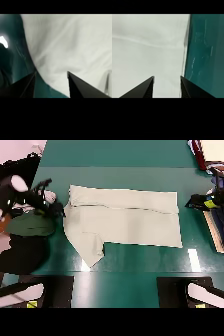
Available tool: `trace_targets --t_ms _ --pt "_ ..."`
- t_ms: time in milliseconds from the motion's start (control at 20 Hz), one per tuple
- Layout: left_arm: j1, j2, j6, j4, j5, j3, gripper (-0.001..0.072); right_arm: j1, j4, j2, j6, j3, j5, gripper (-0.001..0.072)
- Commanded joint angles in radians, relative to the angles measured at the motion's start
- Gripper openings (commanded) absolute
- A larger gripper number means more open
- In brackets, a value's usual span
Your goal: Fold the shirts.
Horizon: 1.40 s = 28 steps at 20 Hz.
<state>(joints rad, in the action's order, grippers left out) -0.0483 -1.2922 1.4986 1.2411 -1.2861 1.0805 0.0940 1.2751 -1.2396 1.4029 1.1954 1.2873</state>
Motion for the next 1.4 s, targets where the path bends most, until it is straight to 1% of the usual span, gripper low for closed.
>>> trace_targets --t_ms 0,100,150,200,300,500,700,750,800,850,900,1000,1150,1200,1300,1350 --pt "0.018 0.227 0.042 -0.072 0.032 -0.326 0.0459 0.035 -0.027 0.107 -0.011 -0.11 -0.012 0.0378" --pt "0.047 0.332 0.046 -0.133 0.053 -0.476 0.0459 0.061 -0.1 0.129 -0.035 -0.147 -0.027 0.0377" --pt "0.066 0.371 0.061 -0.153 0.08 -0.537 0.0459 0.071 -0.135 0.128 -0.045 -0.151 -0.027 0.0378" --pt "0.082 0.397 0.082 -0.171 0.11 -0.584 0.0459 0.078 -0.16 0.127 -0.051 -0.151 -0.028 0.0377" --pt "0.117 0.41 0.084 -0.225 0.172 -0.654 0.0459 0.08 -0.187 0.127 -0.063 -0.148 -0.03 0.0377" --pt "0.179 0.409 0.084 -0.299 0.33 -0.712 0.0459 0.076 -0.184 0.127 -0.07 -0.148 -0.027 0.0377" --pt "0.182 0.409 0.084 -0.354 0.458 -0.714 0.0458 0.076 -0.184 0.127 -0.08 -0.148 -0.021 0.0377" --pt "0.182 0.409 0.085 -0.365 0.467 -0.714 0.0399 0.076 -0.184 0.127 -0.081 -0.148 -0.019 0.0377" --pt "0.182 0.409 0.084 -0.38 0.478 -0.714 0.0202 0.076 -0.184 0.127 -0.089 -0.148 -0.015 0.0378" --pt "0.182 0.409 0.084 -0.397 0.487 -0.714 0.0061 0.077 -0.18 0.127 -0.091 -0.149 -0.004 0.0377" --pt "0.182 0.409 0.083 -0.417 0.491 -0.713 0.0025 0.087 -0.18 0.127 -0.104 -0.149 0.013 0.0378" --pt "0.182 0.41 0.078 -0.43 0.465 -0.693 0.0024 0.129 -0.166 0.128 -0.107 -0.159 0.072 0.0377" --pt "0.182 0.41 0.025 -0.43 0.412 -0.638 0.0024 0.237 -0.047 0.127 -0.106 -0.276 0.159 0.0378" --pt "0.182 0.41 0.011 -0.43 0.404 -0.621 0.0024 0.276 -0.033 0.127 -0.107 -0.334 0.16 0.0379" --pt "0.182 0.41 0.01 -0.43 0.406 -0.594 0.0024 0.357 -0.068 0.119 -0.109 -0.453 0.127 0.0381" --pt "0.182 0.41 0.006 -0.43 0.408 -0.588 0.0024 0.385 -0.096 0.101 -0.13 -0.499 0.108 0.0381"
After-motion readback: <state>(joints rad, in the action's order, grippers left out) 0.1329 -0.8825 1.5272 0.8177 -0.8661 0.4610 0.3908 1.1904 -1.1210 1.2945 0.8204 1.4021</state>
